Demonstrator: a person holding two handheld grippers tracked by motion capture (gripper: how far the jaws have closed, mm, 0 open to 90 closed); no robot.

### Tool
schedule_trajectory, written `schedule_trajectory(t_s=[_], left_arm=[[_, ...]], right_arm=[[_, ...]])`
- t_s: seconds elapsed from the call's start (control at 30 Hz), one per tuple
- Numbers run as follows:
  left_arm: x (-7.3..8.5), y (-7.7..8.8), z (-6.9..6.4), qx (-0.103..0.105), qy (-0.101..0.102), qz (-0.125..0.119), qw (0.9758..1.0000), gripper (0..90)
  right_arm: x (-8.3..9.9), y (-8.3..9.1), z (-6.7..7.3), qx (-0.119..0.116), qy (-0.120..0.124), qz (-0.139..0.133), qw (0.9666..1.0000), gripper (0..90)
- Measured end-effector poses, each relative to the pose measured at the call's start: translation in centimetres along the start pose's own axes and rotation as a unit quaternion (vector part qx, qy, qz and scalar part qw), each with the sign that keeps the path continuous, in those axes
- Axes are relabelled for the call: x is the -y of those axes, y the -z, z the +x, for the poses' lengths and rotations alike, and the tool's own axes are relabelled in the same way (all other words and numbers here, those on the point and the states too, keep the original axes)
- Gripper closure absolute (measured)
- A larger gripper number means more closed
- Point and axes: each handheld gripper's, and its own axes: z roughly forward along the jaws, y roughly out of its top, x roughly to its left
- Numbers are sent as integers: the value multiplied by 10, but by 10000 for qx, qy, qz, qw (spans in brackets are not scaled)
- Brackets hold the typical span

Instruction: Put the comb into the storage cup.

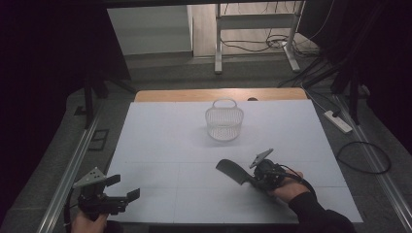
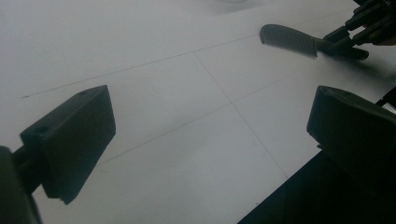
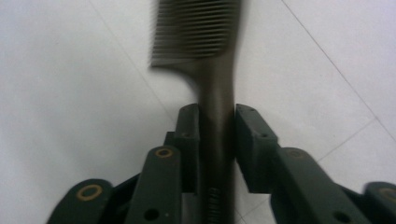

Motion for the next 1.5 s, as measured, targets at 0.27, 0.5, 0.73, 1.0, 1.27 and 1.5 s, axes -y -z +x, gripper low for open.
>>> schedule_trajectory(t_s=[0.27, 0.5, 0.73, 1.0, 1.27, 1.5], left_arm=[[0, 1, 0, 40, -33, -32, 10000, 17], [0, 1, 0, 164, -49, -61, 9998, 10], [-1, 0, -2, 109, -136, 44, 9998, 3], [-6, -6, -3, 132, -289, 157, 9994, 9], [-13, -12, -5, 65, -451, 113, 9989, 0], [-22, -21, -8, 151, -499, 119, 9986, 0]], right_arm=[[-1, 0, -1, -36, -97, 8, 9999, 722], [-1, 2, -1, -135, -169, -49, 9998, 722], [0, 8, -2, -111, -216, -221, 9995, 722], [0, 16, -3, -33, -250, -497, 9984, 722], [1, 25, -3, 65, -273, -754, 9968, 722], [0, 29, -2, 144, -223, -877, 9958, 722]])
